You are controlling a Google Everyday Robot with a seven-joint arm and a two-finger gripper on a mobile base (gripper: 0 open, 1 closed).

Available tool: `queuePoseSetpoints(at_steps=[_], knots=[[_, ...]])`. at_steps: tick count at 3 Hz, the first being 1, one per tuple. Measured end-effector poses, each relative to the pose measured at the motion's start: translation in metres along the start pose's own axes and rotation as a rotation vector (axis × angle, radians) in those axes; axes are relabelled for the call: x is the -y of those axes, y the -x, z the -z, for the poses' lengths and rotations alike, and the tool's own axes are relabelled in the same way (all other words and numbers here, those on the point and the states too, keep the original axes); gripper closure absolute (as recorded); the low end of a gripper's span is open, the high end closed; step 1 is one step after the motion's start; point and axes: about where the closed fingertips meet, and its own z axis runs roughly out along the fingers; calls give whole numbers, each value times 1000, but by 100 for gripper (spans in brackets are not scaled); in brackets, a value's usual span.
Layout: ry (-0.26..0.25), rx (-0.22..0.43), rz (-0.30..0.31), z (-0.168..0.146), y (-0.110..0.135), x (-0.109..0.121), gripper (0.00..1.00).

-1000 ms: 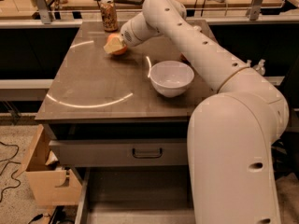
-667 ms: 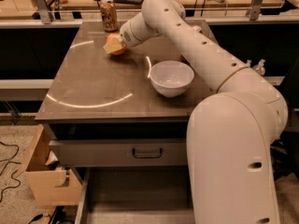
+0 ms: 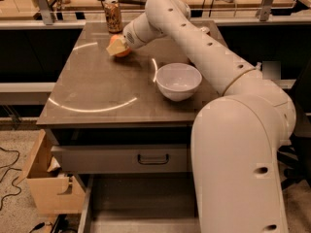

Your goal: Place orange into middle drawer

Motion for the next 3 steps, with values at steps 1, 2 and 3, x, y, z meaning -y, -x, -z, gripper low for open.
queuePoseSetpoints(at_steps=[1,2,3], knots=[[0,0,0,0,0,0,100],[0,0,0,0,0,0,100],[0,0,0,0,1,0,100]])
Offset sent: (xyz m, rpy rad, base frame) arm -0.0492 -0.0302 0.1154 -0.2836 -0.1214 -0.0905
